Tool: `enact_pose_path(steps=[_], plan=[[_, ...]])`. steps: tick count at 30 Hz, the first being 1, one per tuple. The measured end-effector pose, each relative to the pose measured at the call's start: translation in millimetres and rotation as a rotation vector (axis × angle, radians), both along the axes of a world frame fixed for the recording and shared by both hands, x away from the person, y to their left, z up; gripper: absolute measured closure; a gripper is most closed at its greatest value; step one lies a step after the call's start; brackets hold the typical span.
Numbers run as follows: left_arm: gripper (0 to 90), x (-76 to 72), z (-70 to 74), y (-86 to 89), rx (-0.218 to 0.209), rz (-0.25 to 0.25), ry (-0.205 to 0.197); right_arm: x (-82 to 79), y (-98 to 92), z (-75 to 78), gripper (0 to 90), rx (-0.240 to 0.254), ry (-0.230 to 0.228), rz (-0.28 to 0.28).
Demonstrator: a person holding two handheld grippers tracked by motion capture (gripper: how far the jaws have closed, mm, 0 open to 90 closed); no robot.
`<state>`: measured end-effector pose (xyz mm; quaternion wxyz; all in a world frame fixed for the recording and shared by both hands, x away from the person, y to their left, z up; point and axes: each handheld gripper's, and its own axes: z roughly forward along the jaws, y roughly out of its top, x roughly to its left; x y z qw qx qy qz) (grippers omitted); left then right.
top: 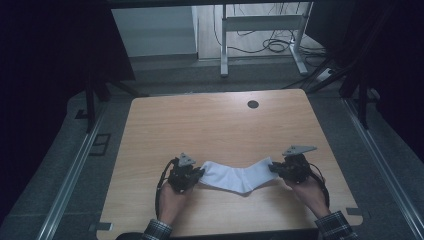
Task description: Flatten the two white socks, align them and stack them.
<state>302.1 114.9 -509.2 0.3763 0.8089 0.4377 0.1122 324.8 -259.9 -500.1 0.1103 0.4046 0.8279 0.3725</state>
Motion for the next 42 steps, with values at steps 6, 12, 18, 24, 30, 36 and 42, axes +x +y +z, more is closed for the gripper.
enact_pose_path(steps=[6,12,18,24,30,36,42], plan=[[83.2,19.0,17.2,1.8,-0.003,0.007,-0.035,13.3,-1.6,11.1,80.8,0.038,-0.018,-0.026],[83.0,39.1,26.0,-0.6,0.03,0.024,-0.058,34.4,-1.1,16.8,80.7,0.078,-0.026,-0.06],[82.4,57.3,6.8,-5.6,0.072,0.053,-0.043,54.9,6.7,-2.2,79.9,0.043,-0.006,-0.082],[81.8,64.2,-14.6,-9.1,0.104,0.069,-0.015,60.0,10.4,-19.5,77.5,-0.023,0.007,-0.086],[61.2,64.6,-17.0,-9.3,0.126,0.105,-0.036,60.0,8.3,-20.9,67.1,-0.032,-0.01,-0.094],[37.5,57.3,-1.6,-1.9,0.103,0.13,-0.071,54.0,5.4,-10.0,52.0,-0.008,-0.041,-0.092],[24.2,34.4,4.0,9.5,0.069,0.077,-0.077,38.9,-2.5,-0.6,39.9,0.013,-0.042,-0.055]])
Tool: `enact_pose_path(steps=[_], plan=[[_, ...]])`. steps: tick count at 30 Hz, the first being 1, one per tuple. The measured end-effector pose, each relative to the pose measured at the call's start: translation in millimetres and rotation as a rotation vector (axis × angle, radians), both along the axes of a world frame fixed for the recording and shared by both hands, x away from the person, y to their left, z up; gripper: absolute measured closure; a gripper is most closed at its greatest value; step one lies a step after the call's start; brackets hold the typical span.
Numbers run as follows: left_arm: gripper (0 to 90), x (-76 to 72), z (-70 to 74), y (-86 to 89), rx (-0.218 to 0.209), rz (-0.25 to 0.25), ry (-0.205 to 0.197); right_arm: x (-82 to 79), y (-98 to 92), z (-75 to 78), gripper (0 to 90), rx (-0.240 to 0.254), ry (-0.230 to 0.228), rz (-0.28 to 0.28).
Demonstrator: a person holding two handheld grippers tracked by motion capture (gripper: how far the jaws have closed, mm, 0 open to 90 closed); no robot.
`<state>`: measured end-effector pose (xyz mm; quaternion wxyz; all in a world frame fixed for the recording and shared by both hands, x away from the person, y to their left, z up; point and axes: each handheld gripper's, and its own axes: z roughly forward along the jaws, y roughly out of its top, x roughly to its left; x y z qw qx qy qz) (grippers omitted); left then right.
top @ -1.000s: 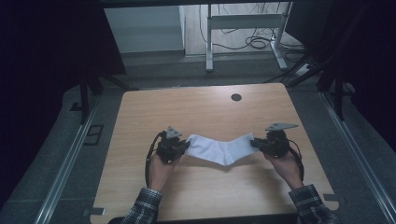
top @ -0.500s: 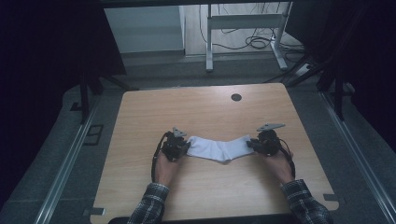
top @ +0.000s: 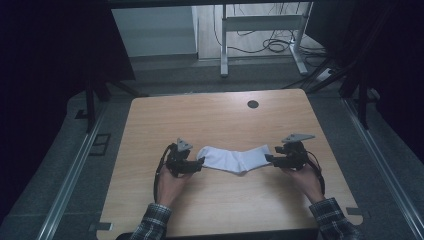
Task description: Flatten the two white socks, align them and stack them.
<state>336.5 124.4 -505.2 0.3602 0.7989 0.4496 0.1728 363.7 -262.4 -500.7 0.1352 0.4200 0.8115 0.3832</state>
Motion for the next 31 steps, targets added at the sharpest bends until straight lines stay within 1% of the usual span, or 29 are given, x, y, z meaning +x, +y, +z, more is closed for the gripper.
enact_pose_path(steps=[1,2,3,4,5,6,7,8,9,10,11,12,13,14,15,16,17,18,19,21,22,23,24,25,26,31], plan=[[22.0,0.0,0.0,0.0,0.0,0.0,0.0,0.0,0.0,0.0,39.9,0.0,0.0,0.0],[20.3,-8.2,-0.1,4.8,-0.011,-0.015,0.003,-6.4,-2.7,1.8,36.6,-0.009,-0.004,0.019],[19.7,-8.2,-0.1,4.8,-0.011,-0.015,0.003,-6.4,-2.7,1.8,36.6,-0.009,-0.004,0.019],[18.4,-15.7,-0.4,8.7,-0.016,-0.022,0.006,-13.4,-4.7,2.6,32.6,-0.025,-0.009,0.034],[16.7,-15.7,-0.4,8.7,-0.016,-0.022,0.006,-13.4,-4.7,2.6,32.6,-0.025,-0.009,0.034],[16.6,-24.8,-0.4,13.5,-0.034,-0.03,0.019,-20.7,-6.6,3.0,29.3,-0.035,-0.014,0.052],[16.4,-24.8,-0.4,13.5,-0.034,-0.03,0.019,-20.7,-6.6,3.0,29.3,-0.035,-0.014,0.052],[15.4,-33.6,-1.1,17.3,-0.052,-0.042,0.025,-27.4,-8.7,2.9,25.8,-0.035,-0.011,0.069],[14.5,-33.6,-1.1,17.3,-0.052,-0.042,0.025,-27.4,-8.7,2.9,25.8,-0.035,-0.011,0.069],[13.7,-43.1,-3.5,19.5,-0.039,-0.052,0.022,-34.0,-10.4,2.4,22.6,-0.044,-0.011,0.077],[13.5,-43.1,-3.5,19.5,-0.039,-0.052,0.022,-34.0,-10.4,2.4,22.6,-0.044,-0.011,0.077],[13.1,-52.6,-7.5,21.1,-0.006,-0.053,0.016,-40.3,-12.4,0.6,20.4,-0.053,-0.011,0.082],[12.9,-52.6,-7.5,21.1,-0.006,-0.053,0.016,-40.3,-12.4,0.6,20.4,-0.053,-0.011,0.082],[12.5,-61.0,-13.2,23.3,0.006,-0.061,0.02,-46.0,-14.8,-3.2,18.6,-0.059,-0.006,0.083],[12.4,-61.0,-13.2,23.3,0.006,-0.061,0.02,-46.0,-14.8,-3.2,18.6,-0.059,-0.006,0.083],[12.1,-67.3,-19.0,26.1,0.027,-0.068,0.03,-50.2,-16.9,-8.6,16.3,-0.067,-0.001,0.084],[11.8,-67.3,-19.0,26.1,0.027,-0.068,0.03,-50.2,-16.9,-8.6,16.3,-0.067,-0.001,0.084],[11.8,-70.1,-22.5,27.3,0.037,-0.069,0.038,-52.0,-17.6,-11.6,15.5,-0.075,0.001,0.081],[11.6,-71.4,-24.6,28.1,0.043,-0.073,0.044,-54.4,-18.8,-18.1,14.4,-0.1,0.001,0.086],[11.6,-73.0,-30.0,29.1,0.058,-0.074,0.059,-55.8,-19.6,-24.5,14.3,-0.124,0.011,0.09],[11.6,-72.3,-34.8,29.5,0.069,-0.081,0.081,-55.9,-20.0,-27.6,14.3,-0.133,0.017,0.094],[10.9,-72.3,-34.8,29.5,0.069,-0.081,0.081,-55.9,-20.0,-27.6,14.3,-0.133,0.017,0.094],[10.9,-71.9,-36.0,29.6,0.069,-0.086,0.076,-55.7,-20.9,-30.7,13.9,-0.139,0.026,0.098],[11.1,-71.5,-36.0,29.5,0.067,-0.085,0.076,-55.8,-21.6,-33.5,11.7,-0.142,0.021,0.095],[11.0,-71.3,-36.7,30.3,0.064,-0.087,0.07,-55.8,-22.7,-34.6,11.5,-0.138,0.014,0.095],[11.0,-71.0,-37.9,31.6,0.059,-0.091,0.06,-56.4,-23.2,-35.5,11.0,-0.139,0.009,0.093]])
